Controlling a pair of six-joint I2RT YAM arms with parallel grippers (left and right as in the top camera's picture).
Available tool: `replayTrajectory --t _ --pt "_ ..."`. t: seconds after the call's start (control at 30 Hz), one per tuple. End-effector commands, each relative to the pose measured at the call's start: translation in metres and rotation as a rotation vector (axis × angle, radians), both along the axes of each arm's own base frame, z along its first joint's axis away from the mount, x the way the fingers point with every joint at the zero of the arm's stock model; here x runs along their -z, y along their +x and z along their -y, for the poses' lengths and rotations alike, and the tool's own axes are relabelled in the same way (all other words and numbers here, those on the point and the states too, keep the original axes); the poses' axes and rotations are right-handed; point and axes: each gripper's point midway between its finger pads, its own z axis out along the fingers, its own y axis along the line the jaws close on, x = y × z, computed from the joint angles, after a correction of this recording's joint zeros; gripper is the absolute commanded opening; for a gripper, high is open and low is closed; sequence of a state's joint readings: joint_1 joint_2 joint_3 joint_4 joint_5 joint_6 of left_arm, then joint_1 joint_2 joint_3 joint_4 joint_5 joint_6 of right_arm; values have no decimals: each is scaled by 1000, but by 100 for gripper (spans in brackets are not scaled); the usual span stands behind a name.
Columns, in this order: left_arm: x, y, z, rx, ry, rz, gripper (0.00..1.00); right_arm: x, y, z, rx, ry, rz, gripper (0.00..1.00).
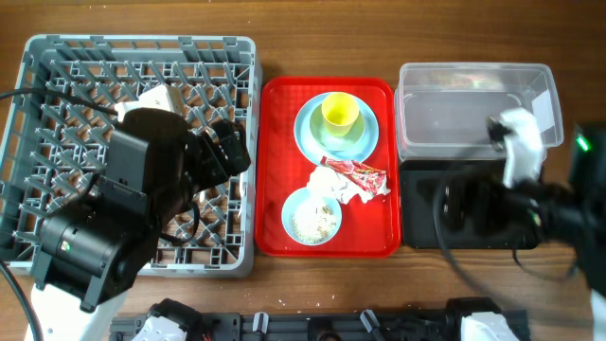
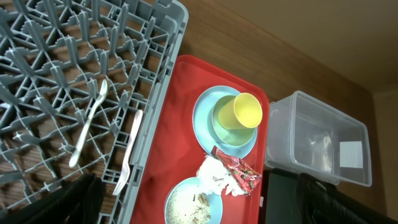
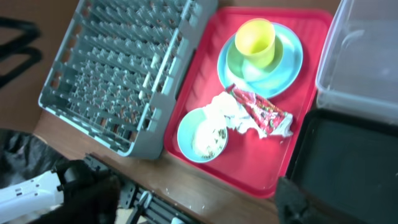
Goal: Sort waste into correct bins and load items into the dishwasher rack
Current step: 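Reach the right gripper to the red wrapper and grasp it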
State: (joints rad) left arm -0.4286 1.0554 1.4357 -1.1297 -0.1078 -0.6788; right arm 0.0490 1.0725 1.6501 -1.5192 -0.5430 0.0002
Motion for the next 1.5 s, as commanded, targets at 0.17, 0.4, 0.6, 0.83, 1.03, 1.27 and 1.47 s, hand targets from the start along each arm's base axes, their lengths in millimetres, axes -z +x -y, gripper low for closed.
replayTrajectory --t 0.17,0.4,0.6,0.83,1.03,1.27,1.47 --pt "-5 1 -4 -13 1 17 100 100 8 -9 -17 -178 -298 18" --pt "-5 1 -4 -13 1 17 100 181 77 -47 14 -409 -124 44" --pt "-5 1 -4 -13 0 17 100 287 117 -54 1 -577 -260 56" --pt "-5 1 -4 -13 1 17 100 327 116 -54 -25 -619 -348 29" --pt "-5 1 -4 -13 1 17 100 240 128 -61 -38 -604 -293 4" --pt "-5 1 -4 -13 0 17 100 235 114 -54 -85 -609 -257 45" --pt "-5 1 -4 -13 1 17 100 311 109 -52 -99 -592 -192 44"
